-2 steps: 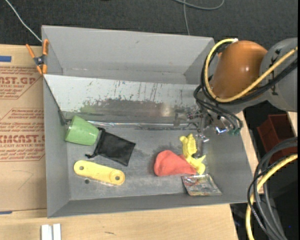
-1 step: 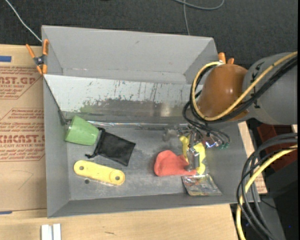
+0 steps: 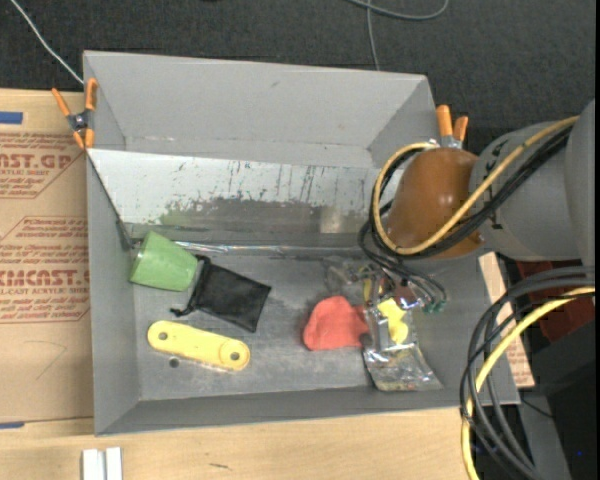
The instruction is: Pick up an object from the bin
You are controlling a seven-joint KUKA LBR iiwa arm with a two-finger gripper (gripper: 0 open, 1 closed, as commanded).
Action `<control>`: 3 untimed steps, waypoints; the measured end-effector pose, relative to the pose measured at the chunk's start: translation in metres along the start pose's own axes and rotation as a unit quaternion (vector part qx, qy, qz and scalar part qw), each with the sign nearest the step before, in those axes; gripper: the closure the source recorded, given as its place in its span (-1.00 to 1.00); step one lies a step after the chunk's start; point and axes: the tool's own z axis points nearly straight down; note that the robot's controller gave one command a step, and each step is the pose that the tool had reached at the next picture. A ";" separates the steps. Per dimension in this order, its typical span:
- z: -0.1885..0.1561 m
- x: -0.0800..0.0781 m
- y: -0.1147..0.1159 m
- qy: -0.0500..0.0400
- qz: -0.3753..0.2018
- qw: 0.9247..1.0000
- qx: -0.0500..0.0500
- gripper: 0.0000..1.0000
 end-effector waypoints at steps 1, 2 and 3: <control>-0.022 0.009 0.005 -0.003 0.031 1.000 0.001 -1.00; -0.021 0.009 0.003 -0.002 -0.027 1.000 0.000 -1.00; -0.021 -0.004 -0.015 -0.002 -0.372 0.928 0.000 1.00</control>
Offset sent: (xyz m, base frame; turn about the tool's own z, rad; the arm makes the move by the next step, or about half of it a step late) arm -0.0100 -0.0032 0.0213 -0.0959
